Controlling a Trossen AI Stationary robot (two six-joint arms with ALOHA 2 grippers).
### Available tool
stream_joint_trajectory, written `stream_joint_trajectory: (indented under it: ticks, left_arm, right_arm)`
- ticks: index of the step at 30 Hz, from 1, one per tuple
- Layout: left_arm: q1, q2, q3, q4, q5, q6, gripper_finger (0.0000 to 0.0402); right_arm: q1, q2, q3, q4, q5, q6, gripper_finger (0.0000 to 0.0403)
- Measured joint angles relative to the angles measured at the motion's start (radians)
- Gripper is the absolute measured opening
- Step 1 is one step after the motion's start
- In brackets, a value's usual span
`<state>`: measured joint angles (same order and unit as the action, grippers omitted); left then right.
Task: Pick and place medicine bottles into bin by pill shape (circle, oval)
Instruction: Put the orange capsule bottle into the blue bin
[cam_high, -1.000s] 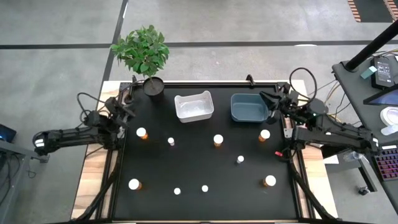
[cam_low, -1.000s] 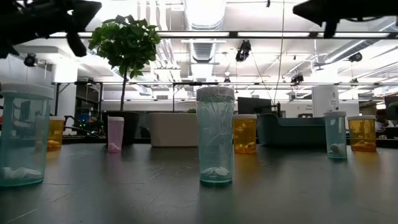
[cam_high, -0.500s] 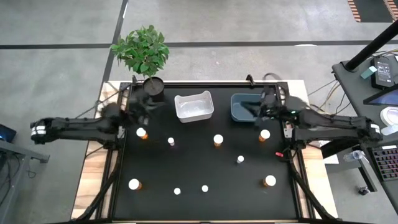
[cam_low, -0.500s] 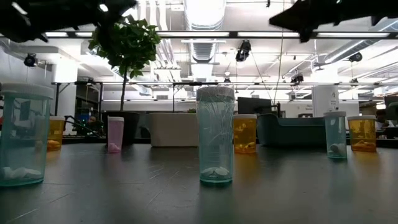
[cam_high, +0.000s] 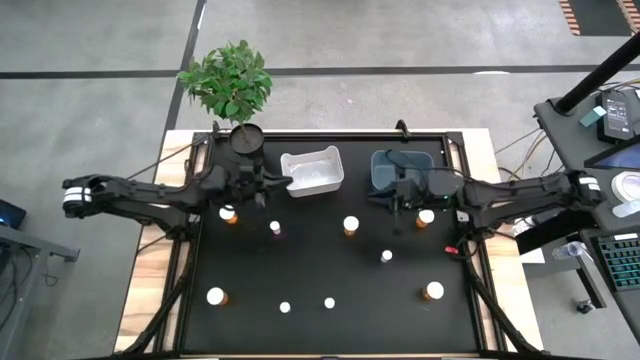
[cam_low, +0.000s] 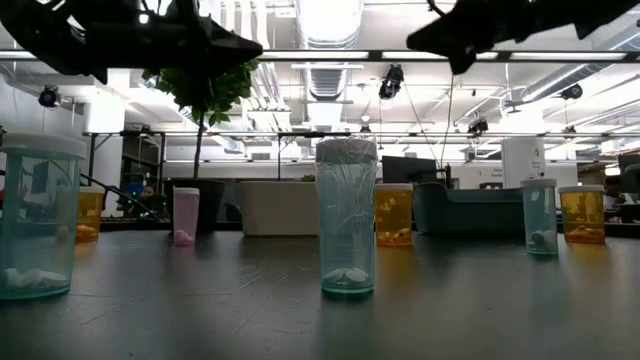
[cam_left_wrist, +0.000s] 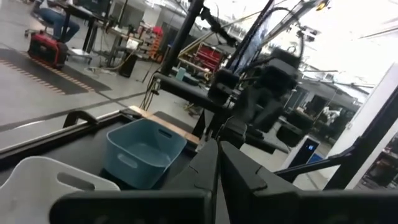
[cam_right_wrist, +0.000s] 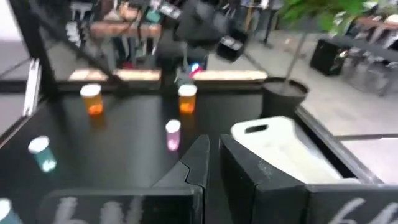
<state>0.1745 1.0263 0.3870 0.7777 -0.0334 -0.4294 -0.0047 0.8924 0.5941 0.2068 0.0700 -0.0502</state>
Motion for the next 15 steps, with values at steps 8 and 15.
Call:
stream_joint_trajectory:
  ticks: [8, 15]
  left_arm:
    - [0.000, 0.050, 0.000, 0.000, 0.000, 0.042, 0.0000]
    - [0.000, 0.129, 0.000, 0.000, 0.000, 0.047, 0.0000]
  right_arm:
    - [0.057, 0.162, 0.151, -0.190, 0.001, -0.030, 0.0028]
    - [0.081, 0.294, 0.226, -0.272, 0.005, -0.040, 0.0028]
